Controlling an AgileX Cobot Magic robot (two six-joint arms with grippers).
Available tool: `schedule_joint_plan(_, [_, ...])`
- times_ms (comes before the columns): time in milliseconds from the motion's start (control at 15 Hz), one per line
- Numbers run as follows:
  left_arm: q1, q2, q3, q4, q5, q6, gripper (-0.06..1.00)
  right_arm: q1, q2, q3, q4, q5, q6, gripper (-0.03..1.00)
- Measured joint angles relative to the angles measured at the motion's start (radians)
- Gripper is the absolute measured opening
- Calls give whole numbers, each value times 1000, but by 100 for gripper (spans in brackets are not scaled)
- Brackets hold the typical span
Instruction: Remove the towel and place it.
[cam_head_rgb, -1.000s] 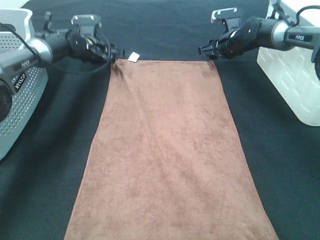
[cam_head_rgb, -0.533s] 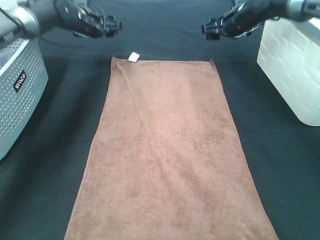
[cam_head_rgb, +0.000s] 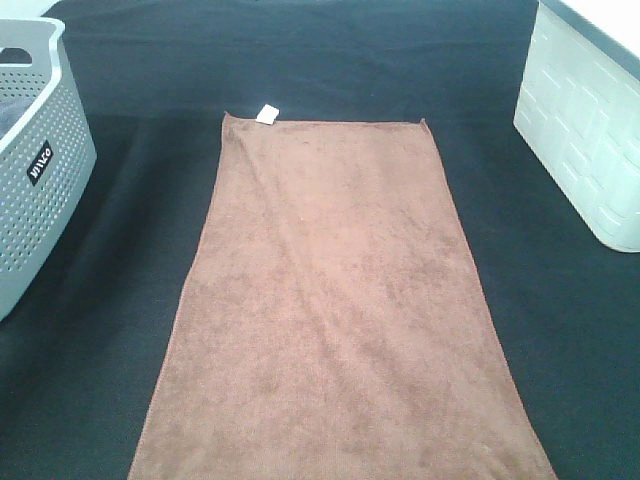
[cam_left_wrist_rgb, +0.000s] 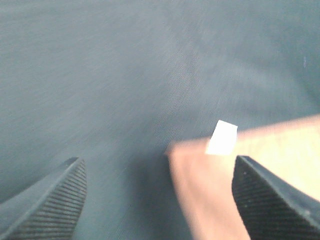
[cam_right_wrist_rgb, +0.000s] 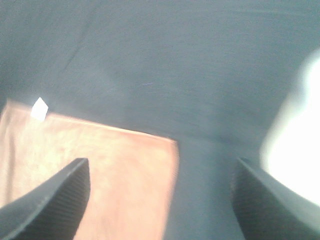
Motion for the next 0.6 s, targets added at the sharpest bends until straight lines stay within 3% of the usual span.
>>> schedule_joint_plan(200, [67,-82,0,31,140,-4,79,-34,-86,0,-39,153,46,76])
schedule_joint_plan(400, [65,-165,54,18,146,-7,80,-33,-148,4,-118,328,61,78])
schedule_joint_plan(600, [65,-350,301,7,146,-7,80,-33,-310,171,-155,341,61,78])
